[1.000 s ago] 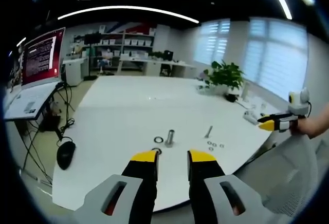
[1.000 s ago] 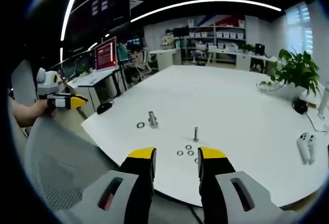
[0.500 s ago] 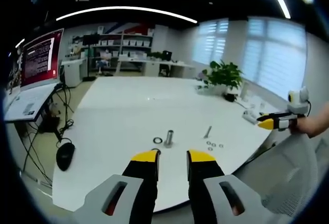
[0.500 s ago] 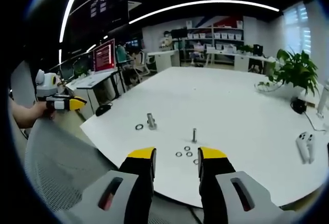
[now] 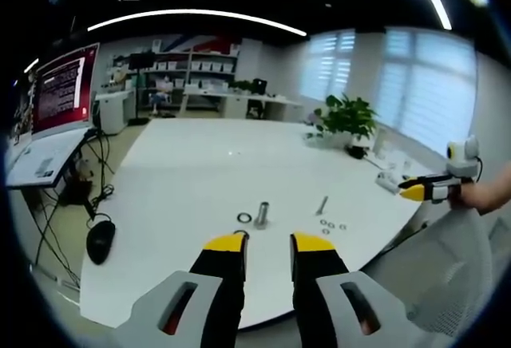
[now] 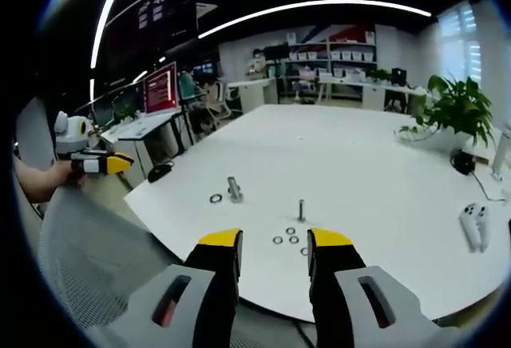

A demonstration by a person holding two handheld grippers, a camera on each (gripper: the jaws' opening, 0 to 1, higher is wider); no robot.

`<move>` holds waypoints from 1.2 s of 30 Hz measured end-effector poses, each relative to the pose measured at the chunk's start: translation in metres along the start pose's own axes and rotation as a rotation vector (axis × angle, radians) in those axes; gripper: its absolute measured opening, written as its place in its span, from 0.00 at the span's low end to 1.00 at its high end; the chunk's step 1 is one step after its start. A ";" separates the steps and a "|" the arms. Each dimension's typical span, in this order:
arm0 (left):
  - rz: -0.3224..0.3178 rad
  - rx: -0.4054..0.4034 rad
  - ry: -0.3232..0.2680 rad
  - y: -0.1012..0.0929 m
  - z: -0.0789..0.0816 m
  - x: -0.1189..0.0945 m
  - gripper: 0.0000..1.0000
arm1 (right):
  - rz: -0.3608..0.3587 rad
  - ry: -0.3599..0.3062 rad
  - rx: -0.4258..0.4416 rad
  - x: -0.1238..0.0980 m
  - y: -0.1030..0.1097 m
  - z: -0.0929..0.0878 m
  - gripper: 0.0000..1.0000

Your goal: Place the washer onto the threaded stud by aligning its center hole with the stud, sliding it down to the base, and recovering from edge contact or off-axis alignment until the washer reaches the visible bottom stop.

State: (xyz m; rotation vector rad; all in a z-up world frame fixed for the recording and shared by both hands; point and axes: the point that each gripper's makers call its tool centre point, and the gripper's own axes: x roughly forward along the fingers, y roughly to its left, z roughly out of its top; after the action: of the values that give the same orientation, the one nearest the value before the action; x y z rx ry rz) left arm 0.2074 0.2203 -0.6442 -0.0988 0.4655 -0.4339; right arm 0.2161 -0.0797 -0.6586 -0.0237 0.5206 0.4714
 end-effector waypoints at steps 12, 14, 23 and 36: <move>-0.016 0.009 0.006 -0.004 0.000 0.001 0.19 | -0.006 -0.011 -0.002 -0.001 0.000 0.003 0.35; -0.014 0.011 0.007 -0.004 0.000 0.001 0.19 | -0.008 -0.013 0.001 -0.001 -0.001 0.003 0.35; 0.001 0.002 -0.005 -0.001 0.002 0.000 0.19 | -0.002 -0.001 -0.006 0.000 0.000 0.002 0.35; 0.050 -0.003 -0.032 0.008 0.007 -0.003 0.19 | 0.034 0.012 -0.011 0.001 0.006 -0.001 0.34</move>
State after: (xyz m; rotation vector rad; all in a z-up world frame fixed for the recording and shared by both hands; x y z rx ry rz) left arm 0.2108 0.2286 -0.6382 -0.0963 0.4361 -0.3821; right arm 0.2135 -0.0737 -0.6593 -0.0288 0.5313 0.5074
